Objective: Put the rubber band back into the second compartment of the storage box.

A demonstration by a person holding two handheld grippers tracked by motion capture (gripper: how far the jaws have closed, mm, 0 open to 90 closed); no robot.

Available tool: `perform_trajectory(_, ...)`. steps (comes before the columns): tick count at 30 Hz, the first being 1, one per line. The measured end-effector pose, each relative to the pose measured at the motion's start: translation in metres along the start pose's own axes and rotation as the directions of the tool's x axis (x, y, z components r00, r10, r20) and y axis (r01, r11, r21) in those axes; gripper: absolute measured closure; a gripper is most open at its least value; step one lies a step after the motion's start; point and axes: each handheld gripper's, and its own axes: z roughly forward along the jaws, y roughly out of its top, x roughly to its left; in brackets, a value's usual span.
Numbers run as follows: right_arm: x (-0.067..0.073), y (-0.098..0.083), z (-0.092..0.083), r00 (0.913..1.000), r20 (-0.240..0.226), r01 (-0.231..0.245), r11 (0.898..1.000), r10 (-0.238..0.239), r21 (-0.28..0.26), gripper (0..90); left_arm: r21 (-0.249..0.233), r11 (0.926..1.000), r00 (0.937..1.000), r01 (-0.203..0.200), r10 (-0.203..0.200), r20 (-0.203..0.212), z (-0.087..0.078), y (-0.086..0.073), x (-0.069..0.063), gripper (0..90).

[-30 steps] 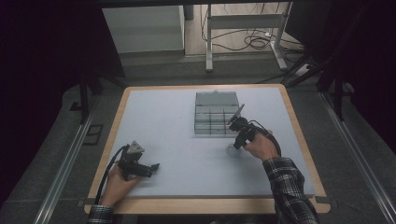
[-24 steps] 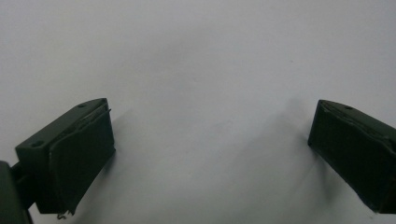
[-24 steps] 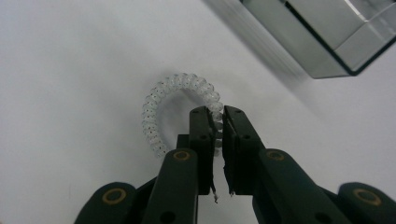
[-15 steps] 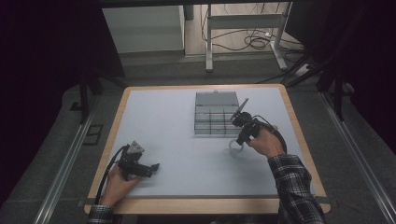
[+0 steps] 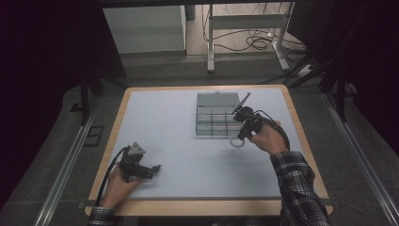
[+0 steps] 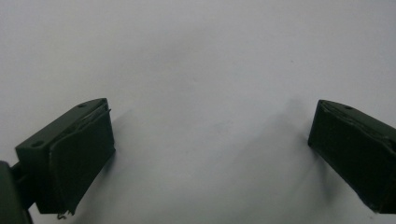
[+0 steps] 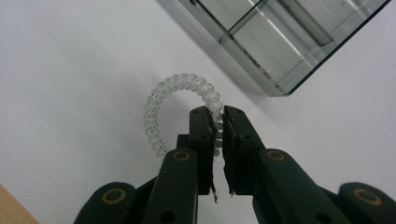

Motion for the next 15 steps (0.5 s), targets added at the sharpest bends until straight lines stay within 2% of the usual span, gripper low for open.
perform_trajectory(15,-0.002,0.014,-0.011,0.9996,0.011,-0.023,0.996,0.024,-0.089,81.5,-0.001,1.0000,1.0000,0.001,-0.001,0.000,0.000,0.000,0.000,0.3)
